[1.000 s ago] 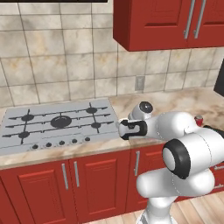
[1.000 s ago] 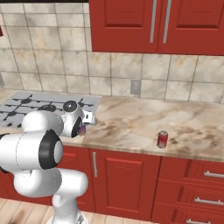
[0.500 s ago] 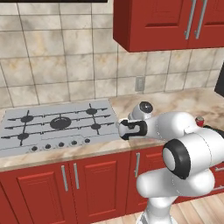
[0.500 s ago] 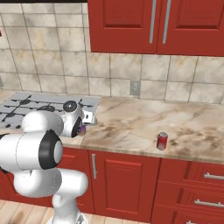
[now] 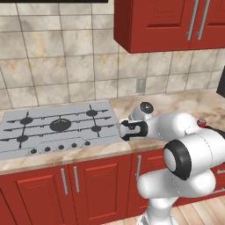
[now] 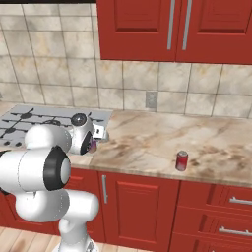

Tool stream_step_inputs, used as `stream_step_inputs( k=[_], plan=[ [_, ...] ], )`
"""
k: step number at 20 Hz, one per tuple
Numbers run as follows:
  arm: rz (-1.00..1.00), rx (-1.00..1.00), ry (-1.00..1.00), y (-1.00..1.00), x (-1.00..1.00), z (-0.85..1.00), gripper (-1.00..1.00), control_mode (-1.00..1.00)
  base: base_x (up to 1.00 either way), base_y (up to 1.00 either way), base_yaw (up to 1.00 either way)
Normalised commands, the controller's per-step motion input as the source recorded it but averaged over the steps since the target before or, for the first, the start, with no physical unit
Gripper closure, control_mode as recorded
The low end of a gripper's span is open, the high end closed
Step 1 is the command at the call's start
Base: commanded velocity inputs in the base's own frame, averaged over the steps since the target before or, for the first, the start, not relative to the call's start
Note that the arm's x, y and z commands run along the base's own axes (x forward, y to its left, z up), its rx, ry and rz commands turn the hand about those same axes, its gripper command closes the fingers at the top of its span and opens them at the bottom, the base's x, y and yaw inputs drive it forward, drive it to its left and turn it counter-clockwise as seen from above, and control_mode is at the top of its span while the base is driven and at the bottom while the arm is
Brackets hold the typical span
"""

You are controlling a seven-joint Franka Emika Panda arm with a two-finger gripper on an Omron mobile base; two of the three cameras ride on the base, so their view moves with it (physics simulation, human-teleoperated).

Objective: Four empty soda cans are scattered around the kitchen. Gather all the cans and cluster them next to the stove for recycling.

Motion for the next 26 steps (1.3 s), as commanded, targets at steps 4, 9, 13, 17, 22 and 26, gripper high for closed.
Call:
stream_step_inputs(
  k=[4, 9, 13, 17, 22, 26],
  plan=[
    [0.0, 0.0, 0.0, 0.0, 0.0, 0.0, 1.0, 1.0, 0.26, -0.16, 0.0],
    [0.0, 0.0, 0.0, -0.07, 0.09, -0.03, 1.0, -1.0, 0.09, -0.06, 0.0],
    [0.0, 0.0, 0.0, -0.11, 0.18, 0.0, 1.0, -1.0, 0.0, 0.0, 0.0],
    [0.0, 0.0, 0.0, -0.12, 0.22, 0.0, 1.0, -1.0, 0.0, 0.0, 0.0],
    [0.0, 0.0, 0.0, -0.11, 0.22, 0.0, 1.0, -1.0, 0.0, 0.0, 0.0],
    [0.0, 0.0, 0.0, -0.11, 0.28, 0.0, 1.0, -1.0, 0.0, 0.0, 0.0]
  ],
)
